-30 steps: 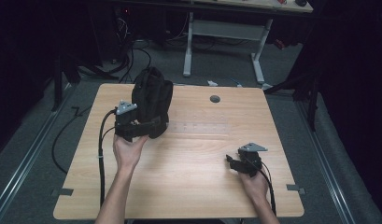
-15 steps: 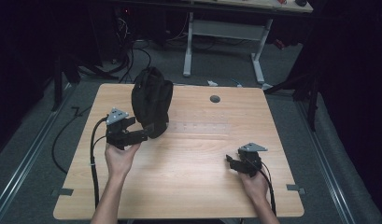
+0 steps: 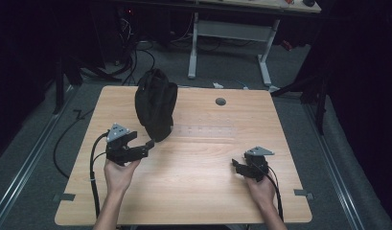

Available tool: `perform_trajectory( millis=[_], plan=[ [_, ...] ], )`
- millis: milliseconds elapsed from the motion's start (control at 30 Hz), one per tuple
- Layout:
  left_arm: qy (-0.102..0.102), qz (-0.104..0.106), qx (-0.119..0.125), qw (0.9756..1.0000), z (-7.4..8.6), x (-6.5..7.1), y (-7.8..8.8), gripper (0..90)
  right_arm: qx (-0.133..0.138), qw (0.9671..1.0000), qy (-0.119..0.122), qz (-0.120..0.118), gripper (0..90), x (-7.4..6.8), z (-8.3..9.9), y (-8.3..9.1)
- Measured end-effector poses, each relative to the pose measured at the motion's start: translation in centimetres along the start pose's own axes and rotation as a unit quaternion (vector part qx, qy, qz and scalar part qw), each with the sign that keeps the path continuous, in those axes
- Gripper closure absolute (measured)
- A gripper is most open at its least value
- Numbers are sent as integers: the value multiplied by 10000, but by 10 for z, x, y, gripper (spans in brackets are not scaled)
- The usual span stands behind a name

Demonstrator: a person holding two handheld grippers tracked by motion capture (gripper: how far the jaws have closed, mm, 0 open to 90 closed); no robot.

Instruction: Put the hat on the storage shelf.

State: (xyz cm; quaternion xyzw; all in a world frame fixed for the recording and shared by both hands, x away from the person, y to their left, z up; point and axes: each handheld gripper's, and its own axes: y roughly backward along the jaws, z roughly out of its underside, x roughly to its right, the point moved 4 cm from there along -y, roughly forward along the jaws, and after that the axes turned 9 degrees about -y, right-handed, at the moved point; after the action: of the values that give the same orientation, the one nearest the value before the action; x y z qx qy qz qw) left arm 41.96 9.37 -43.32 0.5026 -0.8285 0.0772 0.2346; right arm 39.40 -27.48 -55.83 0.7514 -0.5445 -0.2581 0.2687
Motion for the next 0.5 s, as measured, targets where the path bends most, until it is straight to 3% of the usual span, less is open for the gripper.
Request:
perform_trajectory(
  millis=[500],
  plan=[
    [-14,-14,-187,9998,25,-10,8,244,0,10000,-1,-1,395,0,0,0]
  ],
)
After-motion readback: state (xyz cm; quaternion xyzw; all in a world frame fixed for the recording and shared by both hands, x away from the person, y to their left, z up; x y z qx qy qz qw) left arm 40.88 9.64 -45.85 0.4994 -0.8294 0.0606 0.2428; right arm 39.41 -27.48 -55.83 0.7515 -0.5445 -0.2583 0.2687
